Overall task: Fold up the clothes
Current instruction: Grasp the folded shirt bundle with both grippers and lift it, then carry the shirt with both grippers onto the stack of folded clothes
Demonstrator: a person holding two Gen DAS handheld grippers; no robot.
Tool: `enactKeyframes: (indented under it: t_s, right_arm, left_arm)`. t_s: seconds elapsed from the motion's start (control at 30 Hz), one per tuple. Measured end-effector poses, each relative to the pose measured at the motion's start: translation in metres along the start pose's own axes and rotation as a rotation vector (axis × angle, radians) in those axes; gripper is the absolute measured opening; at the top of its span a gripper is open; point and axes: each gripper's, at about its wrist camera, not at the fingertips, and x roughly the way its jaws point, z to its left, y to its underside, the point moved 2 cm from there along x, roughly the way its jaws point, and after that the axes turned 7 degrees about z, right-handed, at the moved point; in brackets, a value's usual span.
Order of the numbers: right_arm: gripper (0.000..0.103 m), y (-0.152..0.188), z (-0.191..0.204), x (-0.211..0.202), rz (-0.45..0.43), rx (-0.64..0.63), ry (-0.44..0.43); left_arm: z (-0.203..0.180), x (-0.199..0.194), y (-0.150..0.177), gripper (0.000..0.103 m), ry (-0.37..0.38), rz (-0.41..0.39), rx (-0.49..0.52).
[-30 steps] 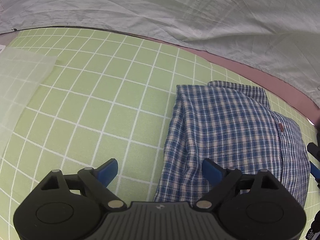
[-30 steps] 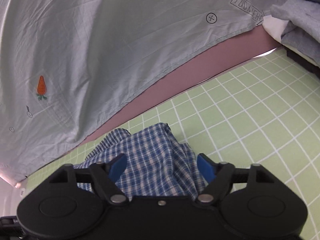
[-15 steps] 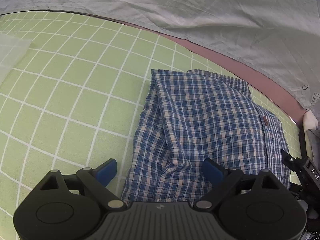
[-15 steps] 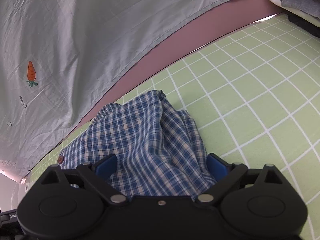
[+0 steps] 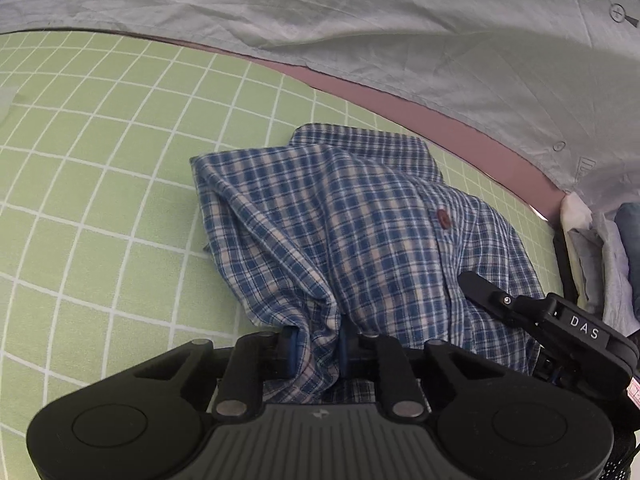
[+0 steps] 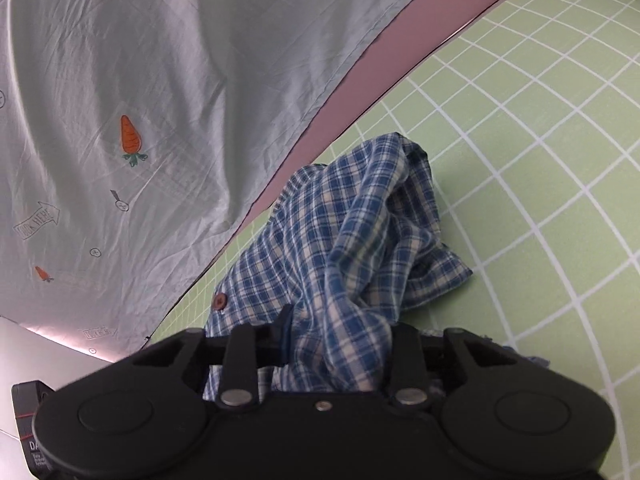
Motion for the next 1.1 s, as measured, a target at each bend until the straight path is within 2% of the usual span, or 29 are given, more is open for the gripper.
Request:
enactKeyframes:
  t_s: [0.27,0.43,0.7,0.9,1.0,1.1]
  right_arm:
    - [0.025,0.066,0.002,-0.110,-0.111,0.067,-0.013]
    - [0.025,0.099,-0.003,-0.185,-0.232,0.097,0.031]
    - [0.025,0.129,-0.033,-0.305,-0.413,0.131,0.137]
    - [0.025,0.111,-0.081,-0.381,-0.494,0.117,0.181]
    - [0.025,0.085,-0.116,-0.411,-0.514,0.094,0.157]
    - [0.025,0.049,-0.150,-0.439,-0.512,0.070,0.120]
  left_arm:
    - [-0.024,-0.056,0.064,0.017,0.098,-0.004,0.045]
    - [-0.065,-0.072,0.107,0.017,0.167,0.004,0.148]
    - [-0.156,-0.065,0.159,0.017,0.310,0.070,0.297]
    - [-0.245,-0.044,0.192,0.017,0.361,0.077,0.375]
    - [-0.294,-0.031,0.205,0.017,0.365,0.046,0.402]
    - [-0.340,-0.015,0.210,0.017,0.375,0.012,0.367]
